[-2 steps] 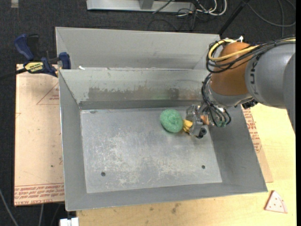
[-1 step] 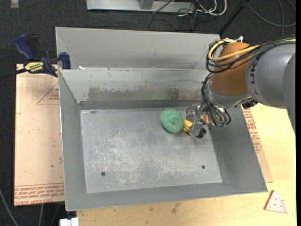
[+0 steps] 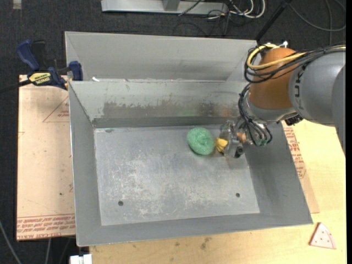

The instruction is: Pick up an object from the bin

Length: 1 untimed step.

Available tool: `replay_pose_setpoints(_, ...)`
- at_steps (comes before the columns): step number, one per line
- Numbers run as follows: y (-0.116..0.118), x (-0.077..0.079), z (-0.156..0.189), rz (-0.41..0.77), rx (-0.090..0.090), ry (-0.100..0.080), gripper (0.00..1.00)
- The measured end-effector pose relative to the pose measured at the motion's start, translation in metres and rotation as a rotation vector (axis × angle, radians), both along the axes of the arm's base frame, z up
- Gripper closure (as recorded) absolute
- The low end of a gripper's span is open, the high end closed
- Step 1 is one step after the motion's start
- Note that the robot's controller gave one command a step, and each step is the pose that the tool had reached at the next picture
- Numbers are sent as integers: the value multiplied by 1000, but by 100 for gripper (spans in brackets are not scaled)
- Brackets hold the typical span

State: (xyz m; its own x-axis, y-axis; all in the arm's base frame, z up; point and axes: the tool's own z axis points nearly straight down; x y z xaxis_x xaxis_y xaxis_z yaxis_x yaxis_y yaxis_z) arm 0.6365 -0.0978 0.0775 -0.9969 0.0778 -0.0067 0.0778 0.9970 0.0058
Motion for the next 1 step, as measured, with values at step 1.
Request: replay_pose_setpoints(1,5,1,1,-2,-9,-3,100)
